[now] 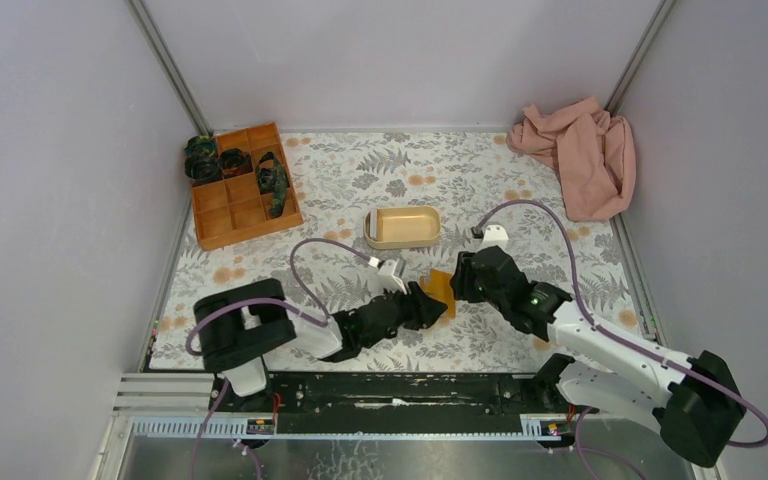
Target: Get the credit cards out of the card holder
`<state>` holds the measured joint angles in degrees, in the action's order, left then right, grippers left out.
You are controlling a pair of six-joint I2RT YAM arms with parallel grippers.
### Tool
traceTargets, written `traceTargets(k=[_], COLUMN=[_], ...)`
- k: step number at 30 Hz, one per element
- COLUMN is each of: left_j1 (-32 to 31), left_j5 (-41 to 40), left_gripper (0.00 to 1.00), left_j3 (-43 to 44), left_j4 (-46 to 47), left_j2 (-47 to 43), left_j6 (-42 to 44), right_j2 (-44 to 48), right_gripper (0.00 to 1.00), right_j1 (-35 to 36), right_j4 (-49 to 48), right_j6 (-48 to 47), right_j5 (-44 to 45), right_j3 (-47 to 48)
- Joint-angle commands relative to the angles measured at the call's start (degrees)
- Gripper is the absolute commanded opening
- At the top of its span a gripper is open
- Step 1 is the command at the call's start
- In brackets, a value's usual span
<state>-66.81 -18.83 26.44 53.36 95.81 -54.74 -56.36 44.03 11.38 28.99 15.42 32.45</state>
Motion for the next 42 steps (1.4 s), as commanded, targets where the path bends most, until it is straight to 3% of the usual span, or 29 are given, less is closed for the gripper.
traceTargets(k=[1,10,14,16,26,42], left_j1=[0.1,0.0,0.0,0.1,0.2,0.1], left_j5=[3.3,4.2,-0.7,-4.2,-10.2,-8.0], left_gripper=[0.46,0.44,0.73,0.77,0.75,0.68], left_j3=[2.7,2.4,-1.1,-0.2,8.8,8.7], left_j4=[4.9,6.8,1.6,-8.0,-24.0,-20.9], left_j2=[5.1,4.0,-3.8,-7.0,-5.4,-1.7], left_j6=[-1.5,-2.1,-0.7,0.0,3.9,3.5], right_j2=[3.1,5.0,3.8,3.5,2.7,3.8], right_gripper=[0.47,0.47,0.47,0.47,0.48,0.49], right_j1=[-0.9,-1.7,-1.8,-1.8,-1.8,-1.8], right_j4=[0.1,1.1,0.6,0.1,-0.2,0.7], right_j6=[0.1,-1.1,-1.1,-1.0,-0.8,-1.0], right_j5=[0.7,1.3,0.8,1.0,0.0,1.0], right_j3=[-0.7,-1.1,-1.3,-1.5,-1.0,-0.9])
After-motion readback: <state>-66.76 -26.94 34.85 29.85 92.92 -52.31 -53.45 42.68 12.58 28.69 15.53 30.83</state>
